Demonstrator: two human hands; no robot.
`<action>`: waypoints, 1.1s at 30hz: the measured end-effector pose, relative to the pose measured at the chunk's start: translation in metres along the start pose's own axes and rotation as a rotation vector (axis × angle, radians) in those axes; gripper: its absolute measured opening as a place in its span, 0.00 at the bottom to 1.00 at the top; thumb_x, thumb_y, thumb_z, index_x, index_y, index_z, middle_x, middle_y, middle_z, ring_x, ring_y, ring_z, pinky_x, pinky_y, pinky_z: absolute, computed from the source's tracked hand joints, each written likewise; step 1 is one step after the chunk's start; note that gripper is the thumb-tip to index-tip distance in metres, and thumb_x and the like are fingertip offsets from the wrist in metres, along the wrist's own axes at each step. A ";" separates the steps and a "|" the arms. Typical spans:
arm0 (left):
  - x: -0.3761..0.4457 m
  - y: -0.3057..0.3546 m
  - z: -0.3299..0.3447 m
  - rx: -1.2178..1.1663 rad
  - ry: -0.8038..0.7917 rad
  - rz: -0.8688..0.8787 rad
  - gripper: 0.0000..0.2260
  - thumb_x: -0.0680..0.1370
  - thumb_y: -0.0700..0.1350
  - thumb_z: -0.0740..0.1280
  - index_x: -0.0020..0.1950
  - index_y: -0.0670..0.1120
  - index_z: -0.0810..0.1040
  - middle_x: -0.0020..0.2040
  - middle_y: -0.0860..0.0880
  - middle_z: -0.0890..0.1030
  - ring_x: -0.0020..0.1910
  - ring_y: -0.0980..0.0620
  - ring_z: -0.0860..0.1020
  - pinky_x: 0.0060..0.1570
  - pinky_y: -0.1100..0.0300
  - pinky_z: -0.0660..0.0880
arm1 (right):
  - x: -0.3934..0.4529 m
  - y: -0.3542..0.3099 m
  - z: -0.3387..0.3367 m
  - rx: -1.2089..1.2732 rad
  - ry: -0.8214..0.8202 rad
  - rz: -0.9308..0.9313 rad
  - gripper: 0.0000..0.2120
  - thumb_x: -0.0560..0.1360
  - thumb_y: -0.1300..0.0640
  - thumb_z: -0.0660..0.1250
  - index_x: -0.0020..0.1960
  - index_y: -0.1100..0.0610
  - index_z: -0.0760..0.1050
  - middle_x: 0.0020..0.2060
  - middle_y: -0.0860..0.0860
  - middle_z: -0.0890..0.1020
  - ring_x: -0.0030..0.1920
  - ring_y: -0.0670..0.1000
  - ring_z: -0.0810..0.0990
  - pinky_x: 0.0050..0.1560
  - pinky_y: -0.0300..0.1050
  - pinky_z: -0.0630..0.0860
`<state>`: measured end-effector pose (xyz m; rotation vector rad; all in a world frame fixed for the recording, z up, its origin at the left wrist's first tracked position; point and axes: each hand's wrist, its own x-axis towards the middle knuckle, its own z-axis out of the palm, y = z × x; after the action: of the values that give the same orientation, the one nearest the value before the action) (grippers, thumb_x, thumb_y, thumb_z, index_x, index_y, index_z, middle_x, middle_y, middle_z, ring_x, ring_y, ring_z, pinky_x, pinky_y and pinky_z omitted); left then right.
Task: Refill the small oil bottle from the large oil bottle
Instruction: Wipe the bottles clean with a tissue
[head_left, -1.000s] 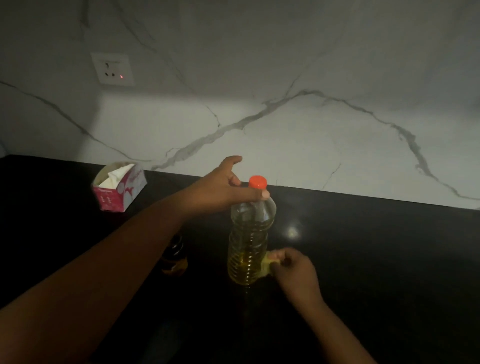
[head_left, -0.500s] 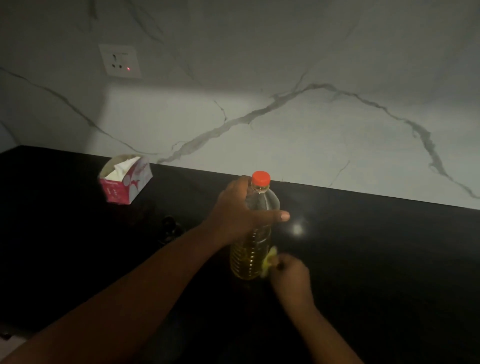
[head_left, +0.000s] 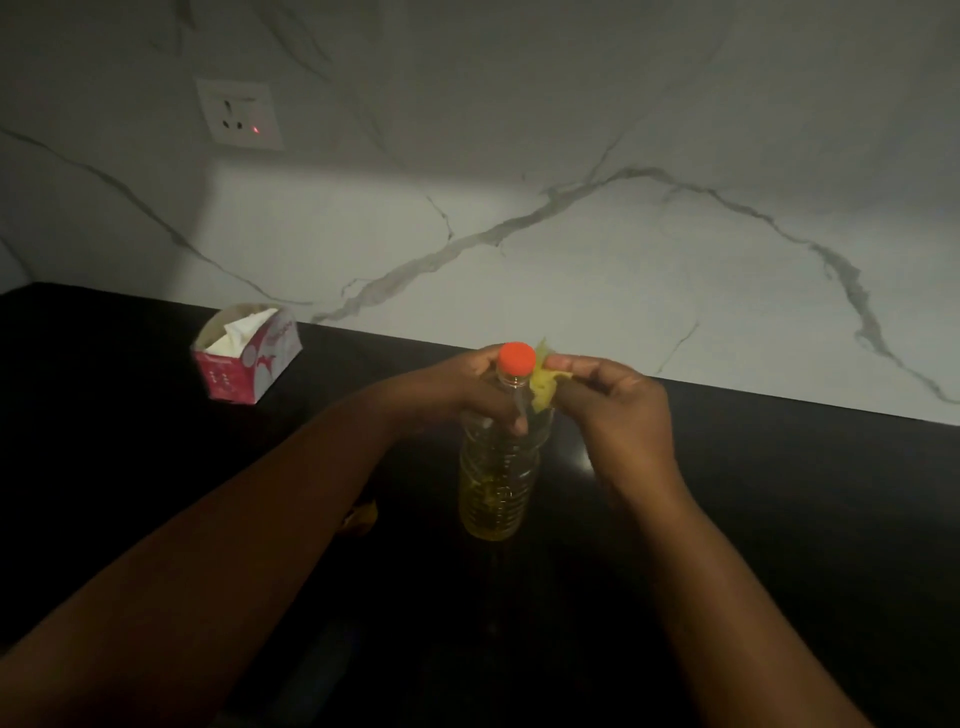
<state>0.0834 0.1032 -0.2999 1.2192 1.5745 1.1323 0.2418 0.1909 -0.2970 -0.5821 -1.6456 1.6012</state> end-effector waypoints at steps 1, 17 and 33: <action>0.001 -0.002 -0.001 -0.003 0.019 0.001 0.27 0.59 0.45 0.76 0.58 0.52 0.78 0.54 0.50 0.84 0.58 0.47 0.80 0.60 0.47 0.74 | -0.004 0.006 0.000 -0.092 0.016 -0.039 0.09 0.72 0.68 0.69 0.46 0.57 0.83 0.38 0.46 0.85 0.37 0.39 0.82 0.37 0.30 0.76; 0.007 -0.015 -0.012 -0.151 0.074 0.052 0.24 0.57 0.50 0.71 0.53 0.48 0.80 0.50 0.47 0.84 0.53 0.47 0.81 0.57 0.47 0.75 | -0.020 0.085 0.001 -0.134 0.018 0.420 0.07 0.72 0.68 0.68 0.45 0.59 0.80 0.40 0.55 0.85 0.41 0.51 0.84 0.44 0.45 0.82; -0.011 -0.051 0.040 -0.266 0.389 0.181 0.13 0.68 0.52 0.71 0.27 0.47 0.78 0.27 0.51 0.77 0.30 0.56 0.76 0.36 0.64 0.74 | -0.061 0.058 0.023 0.108 0.078 0.055 0.14 0.76 0.71 0.63 0.43 0.57 0.82 0.42 0.53 0.86 0.45 0.51 0.84 0.48 0.43 0.81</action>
<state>0.1120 0.0927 -0.3585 1.0199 1.5454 1.7191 0.2508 0.1360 -0.3640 -0.6309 -1.4878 1.6741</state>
